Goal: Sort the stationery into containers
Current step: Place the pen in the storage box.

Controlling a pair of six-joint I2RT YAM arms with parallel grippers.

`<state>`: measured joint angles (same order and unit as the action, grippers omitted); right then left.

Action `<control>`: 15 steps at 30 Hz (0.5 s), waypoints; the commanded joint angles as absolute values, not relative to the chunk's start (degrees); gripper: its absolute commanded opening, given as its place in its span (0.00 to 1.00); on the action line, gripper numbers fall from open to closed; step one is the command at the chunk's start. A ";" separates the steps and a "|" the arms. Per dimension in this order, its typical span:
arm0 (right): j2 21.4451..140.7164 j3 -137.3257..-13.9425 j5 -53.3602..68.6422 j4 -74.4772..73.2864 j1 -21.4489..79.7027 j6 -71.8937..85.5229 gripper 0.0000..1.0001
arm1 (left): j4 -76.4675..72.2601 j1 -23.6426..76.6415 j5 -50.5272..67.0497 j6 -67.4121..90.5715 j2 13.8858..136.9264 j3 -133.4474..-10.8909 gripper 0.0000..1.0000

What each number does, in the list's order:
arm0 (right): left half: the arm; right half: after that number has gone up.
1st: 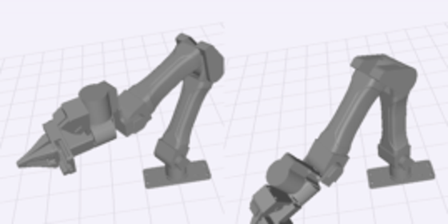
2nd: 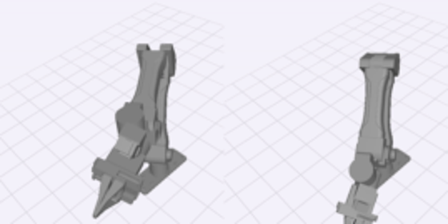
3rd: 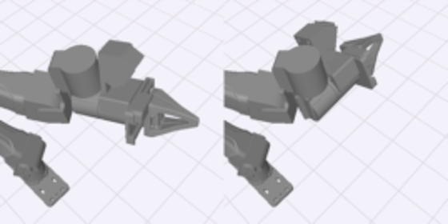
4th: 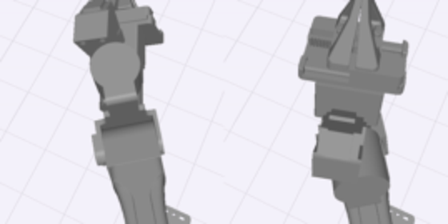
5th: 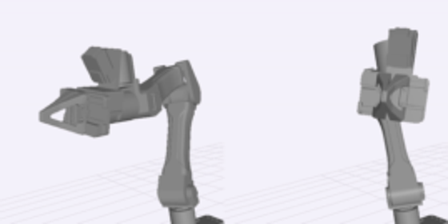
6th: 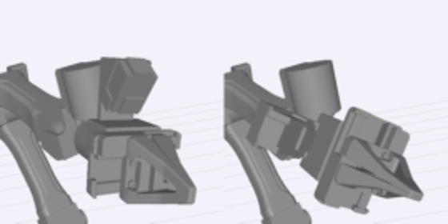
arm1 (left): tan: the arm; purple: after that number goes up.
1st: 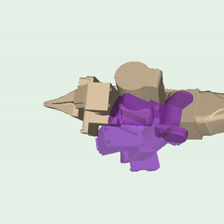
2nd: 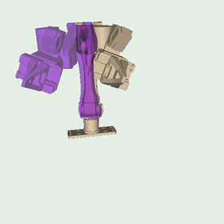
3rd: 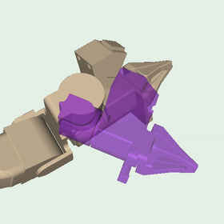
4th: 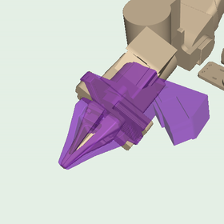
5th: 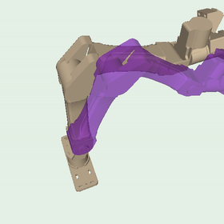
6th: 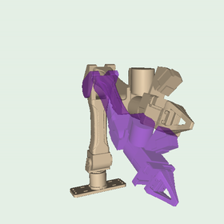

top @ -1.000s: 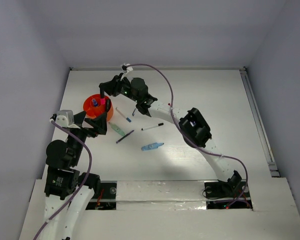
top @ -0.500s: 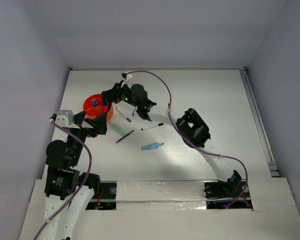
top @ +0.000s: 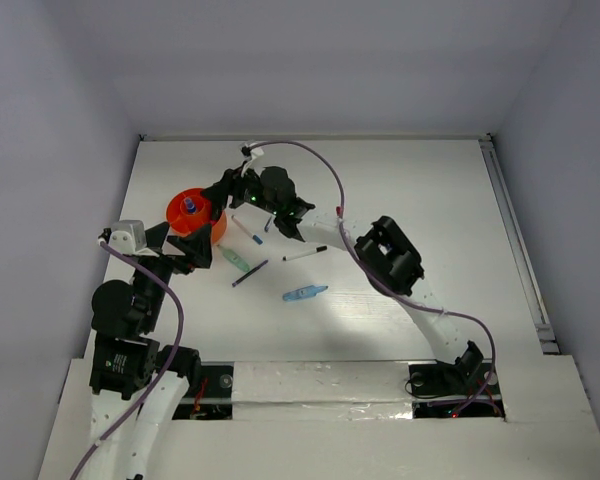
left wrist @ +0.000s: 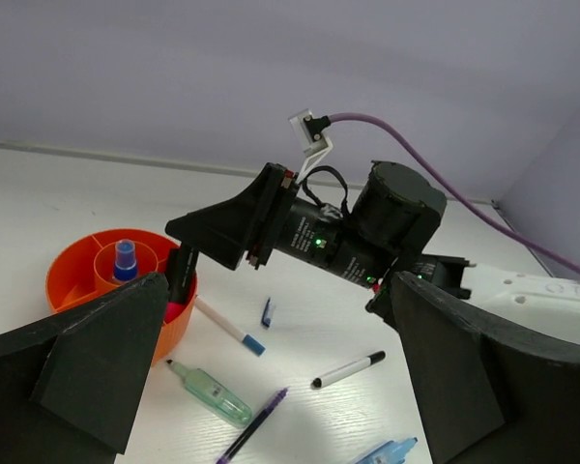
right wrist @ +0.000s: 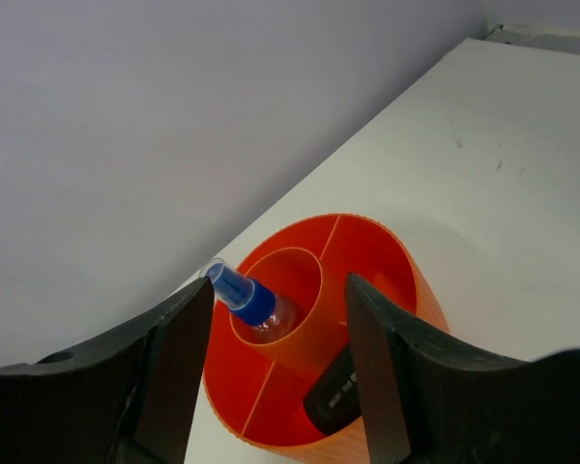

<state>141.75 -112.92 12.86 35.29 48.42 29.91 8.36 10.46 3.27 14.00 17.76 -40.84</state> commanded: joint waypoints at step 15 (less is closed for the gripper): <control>115.05 -87.62 11.96 9.11 47.03 17.76 0.24 | 5.71 9.84 2.46 14.06 18.02 -40.78 0.99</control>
